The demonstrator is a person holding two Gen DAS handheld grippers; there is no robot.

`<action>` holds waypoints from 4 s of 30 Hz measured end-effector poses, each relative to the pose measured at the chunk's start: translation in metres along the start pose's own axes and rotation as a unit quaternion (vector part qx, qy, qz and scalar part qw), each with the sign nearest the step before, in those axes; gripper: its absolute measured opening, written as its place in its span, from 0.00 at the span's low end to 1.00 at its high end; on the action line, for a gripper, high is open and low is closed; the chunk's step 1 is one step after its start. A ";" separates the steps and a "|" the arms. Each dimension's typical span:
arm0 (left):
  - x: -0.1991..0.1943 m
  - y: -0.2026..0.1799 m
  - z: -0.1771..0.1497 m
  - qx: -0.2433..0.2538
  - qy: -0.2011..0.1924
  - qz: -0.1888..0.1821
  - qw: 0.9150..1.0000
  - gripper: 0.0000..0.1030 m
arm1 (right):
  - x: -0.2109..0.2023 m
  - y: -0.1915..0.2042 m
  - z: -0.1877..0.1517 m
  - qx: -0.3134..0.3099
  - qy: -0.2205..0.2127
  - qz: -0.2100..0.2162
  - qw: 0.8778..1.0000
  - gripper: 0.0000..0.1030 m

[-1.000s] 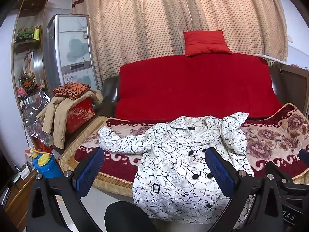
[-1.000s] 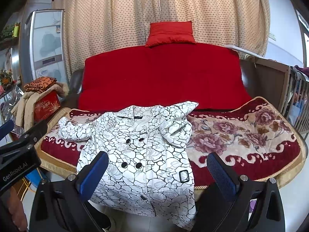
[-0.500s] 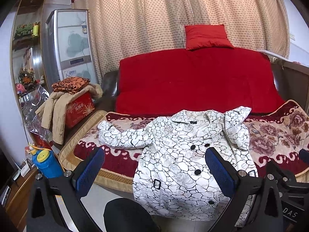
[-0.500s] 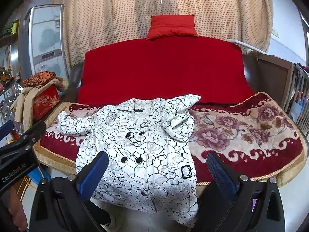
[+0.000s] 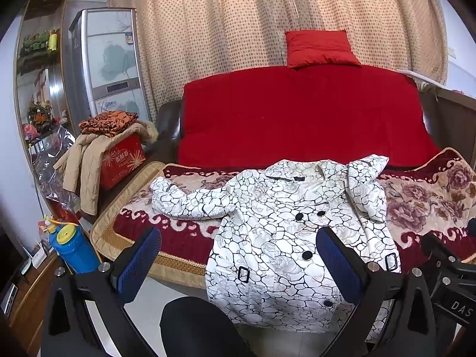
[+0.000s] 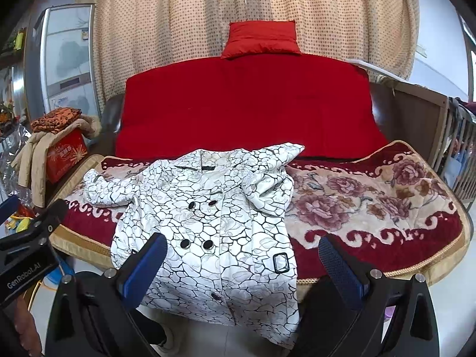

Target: Fold large clothes

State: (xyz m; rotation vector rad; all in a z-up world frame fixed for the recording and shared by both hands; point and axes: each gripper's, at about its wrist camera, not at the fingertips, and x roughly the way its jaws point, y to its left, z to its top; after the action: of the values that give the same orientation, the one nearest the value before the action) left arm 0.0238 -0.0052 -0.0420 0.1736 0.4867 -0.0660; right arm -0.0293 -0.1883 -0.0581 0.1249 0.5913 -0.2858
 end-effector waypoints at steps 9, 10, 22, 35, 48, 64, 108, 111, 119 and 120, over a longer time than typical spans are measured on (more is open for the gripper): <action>0.007 0.002 -0.003 -0.003 0.009 0.001 1.000 1.00 | 0.005 0.005 -0.001 -0.007 0.005 0.004 1.000 1.00; 0.008 0.002 -0.002 -0.002 0.010 0.000 1.000 1.00 | 0.006 0.006 -0.001 -0.007 0.006 0.004 1.000 1.00; 0.100 -0.003 0.017 -0.027 0.090 -0.066 0.993 1.00 | 0.038 0.000 0.011 -0.008 0.013 0.006 1.000 1.00; 0.294 -0.024 0.038 -0.112 0.168 0.019 0.979 1.00 | 0.205 -0.092 0.082 0.103 0.054 0.034 0.993 1.00; 0.370 -0.032 0.025 -0.111 0.181 -0.004 0.977 1.00 | 0.394 -0.177 0.107 0.328 0.103 0.119 0.931 0.84; 0.350 0.038 0.023 -0.184 0.117 0.072 0.973 1.00 | 0.329 -0.017 0.124 0.129 0.068 0.387 0.910 0.79; 0.389 -0.039 0.066 -0.212 0.086 -0.313 0.922 0.06 | 0.341 -0.137 0.087 0.217 0.077 0.217 0.949 0.77; 0.368 -0.013 0.054 -0.196 0.080 -0.289 0.934 0.06 | 0.340 -0.136 0.086 0.222 0.079 0.222 0.946 0.77; 0.354 0.023 0.025 -0.094 0.103 -0.219 0.966 0.22 | 0.342 -0.108 0.081 0.193 0.103 0.234 0.947 0.77; 0.353 0.025 0.023 -0.087 0.097 -0.202 0.971 0.27 | 0.343 -0.103 0.080 0.187 0.107 0.235 0.948 0.77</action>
State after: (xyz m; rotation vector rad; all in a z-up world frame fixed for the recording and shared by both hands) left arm 0.3482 0.0080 -0.1844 -0.0943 0.7160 -0.4070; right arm 0.2538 -0.3809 -0.1893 0.6615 0.6972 0.0854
